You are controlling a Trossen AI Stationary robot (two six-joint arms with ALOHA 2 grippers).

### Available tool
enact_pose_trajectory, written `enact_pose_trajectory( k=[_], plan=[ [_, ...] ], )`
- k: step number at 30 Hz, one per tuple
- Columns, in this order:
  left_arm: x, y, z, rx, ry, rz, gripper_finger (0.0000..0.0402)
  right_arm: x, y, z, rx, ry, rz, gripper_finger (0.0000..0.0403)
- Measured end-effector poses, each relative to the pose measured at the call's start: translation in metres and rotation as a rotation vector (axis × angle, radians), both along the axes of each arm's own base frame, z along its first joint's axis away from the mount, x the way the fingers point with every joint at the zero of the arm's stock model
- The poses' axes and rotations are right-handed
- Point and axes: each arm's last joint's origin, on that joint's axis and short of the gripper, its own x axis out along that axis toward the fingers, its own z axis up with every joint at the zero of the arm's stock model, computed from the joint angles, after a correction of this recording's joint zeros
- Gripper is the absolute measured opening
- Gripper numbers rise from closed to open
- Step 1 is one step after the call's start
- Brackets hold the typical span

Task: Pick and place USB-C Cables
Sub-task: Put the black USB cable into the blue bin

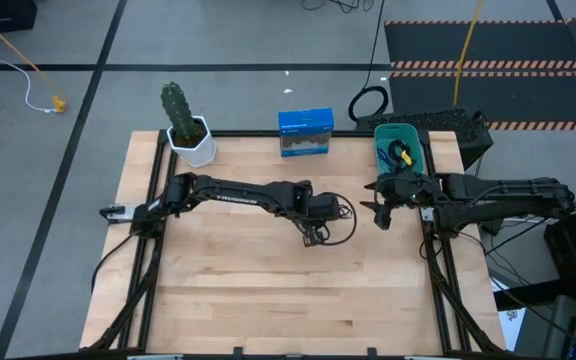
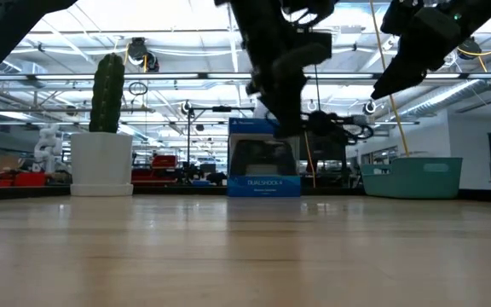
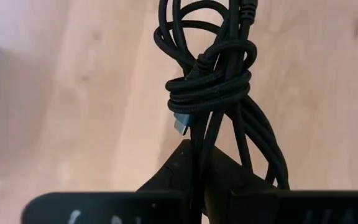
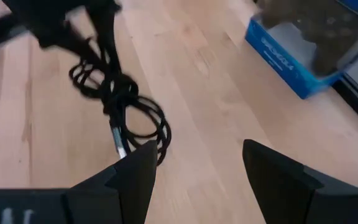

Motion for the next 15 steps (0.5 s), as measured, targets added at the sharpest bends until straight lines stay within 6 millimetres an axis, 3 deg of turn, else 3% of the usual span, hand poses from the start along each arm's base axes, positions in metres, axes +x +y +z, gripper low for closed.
enact_pose_trajectory(
  k=[6,11,15],
  plan=[
    [-0.011,-0.007,0.016,0.153,0.134,-0.097,0.0021,0.010,0.002,-0.025,0.007,-0.121,0.118,0.0230],
    [-0.016,-0.006,0.010,0.179,0.184,-0.063,0.0009,0.012,0.004,-0.031,0.011,-0.176,0.173,0.0230],
    [-0.016,-0.002,0.002,0.210,0.204,-0.081,0.0027,0.011,0.004,-0.036,0.015,-0.164,0.169,0.0231]
  ],
)
